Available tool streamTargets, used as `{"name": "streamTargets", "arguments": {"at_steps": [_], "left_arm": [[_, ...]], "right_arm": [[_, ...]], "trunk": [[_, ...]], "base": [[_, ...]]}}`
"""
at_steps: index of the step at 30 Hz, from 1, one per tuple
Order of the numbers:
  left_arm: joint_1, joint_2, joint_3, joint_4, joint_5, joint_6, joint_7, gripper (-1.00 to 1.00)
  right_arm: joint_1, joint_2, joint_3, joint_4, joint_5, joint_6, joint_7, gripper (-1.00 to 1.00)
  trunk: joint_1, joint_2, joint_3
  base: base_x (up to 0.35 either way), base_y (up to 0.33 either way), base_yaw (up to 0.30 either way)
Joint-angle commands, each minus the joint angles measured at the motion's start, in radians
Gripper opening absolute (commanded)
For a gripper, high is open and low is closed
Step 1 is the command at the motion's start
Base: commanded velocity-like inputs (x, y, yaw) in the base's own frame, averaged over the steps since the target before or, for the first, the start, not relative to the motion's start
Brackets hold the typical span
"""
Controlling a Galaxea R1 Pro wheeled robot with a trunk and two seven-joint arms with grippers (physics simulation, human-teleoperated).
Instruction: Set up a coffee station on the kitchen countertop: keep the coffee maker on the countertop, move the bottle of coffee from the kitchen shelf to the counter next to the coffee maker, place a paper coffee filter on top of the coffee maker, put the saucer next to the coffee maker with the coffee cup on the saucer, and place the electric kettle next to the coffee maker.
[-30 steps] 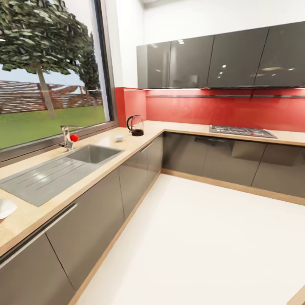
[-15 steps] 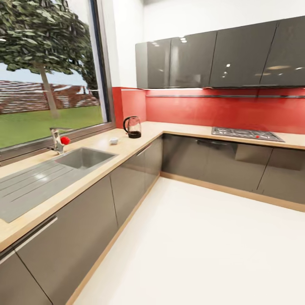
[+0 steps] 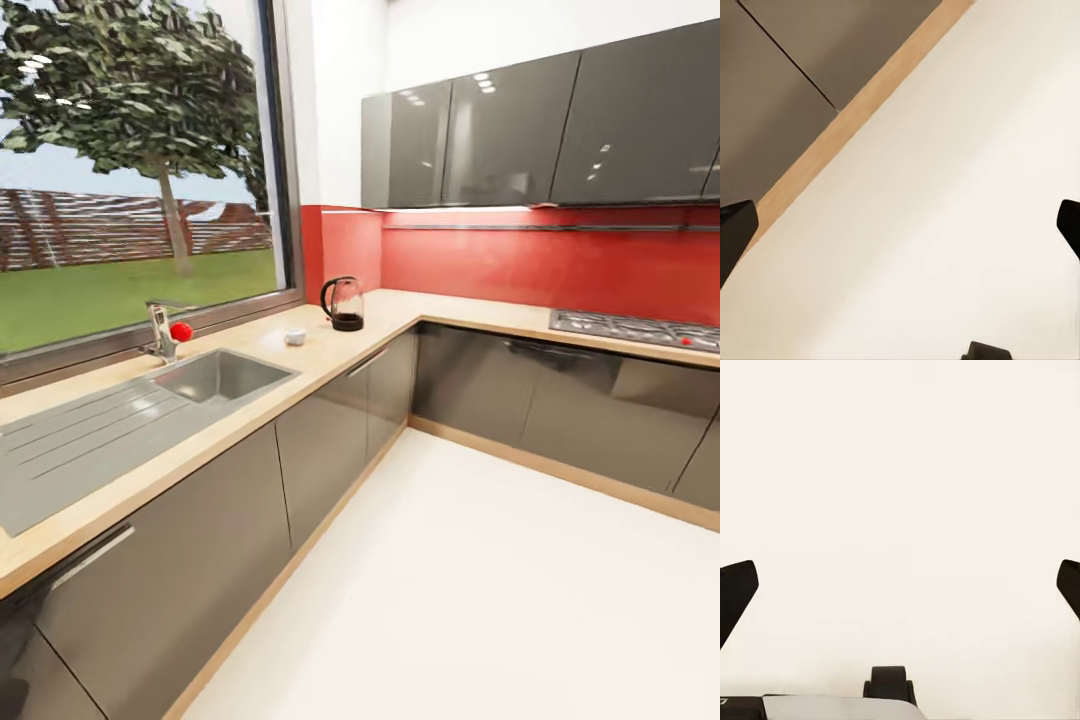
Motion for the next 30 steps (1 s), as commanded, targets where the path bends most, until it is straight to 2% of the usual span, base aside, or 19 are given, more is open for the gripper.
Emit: {"name": "streamTargets", "arguments": {"at_steps": [1, 17, 30], "left_arm": [[-0.001, 0.000, 0.001, 0.001, 0.007, -0.004, -0.001, 1.00], [-0.001, 0.000, 0.003, 0.001, 0.009, -0.004, -0.001, 1.00], [-0.001, -0.003, 0.003, 0.001, 0.008, -0.004, -0.001, 1.00]], "right_arm": [[0.000, 0.000, 0.000, 0.000, 0.000, -0.003, -0.001, 1.00], [0.000, 0.000, 0.001, 0.000, 0.000, -0.003, -0.001, 1.00], [0.000, 0.000, 0.001, 0.000, 0.000, -0.003, -0.001, 1.00]], "trunk": [[0.000, 0.000, -0.001], [0.000, 0.000, -0.001], [0.000, 0.000, -0.001]], "base": [[0.257, -0.211, 0.271], [0.253, -0.200, 0.272], [0.035, -0.020, 0.272]]}}
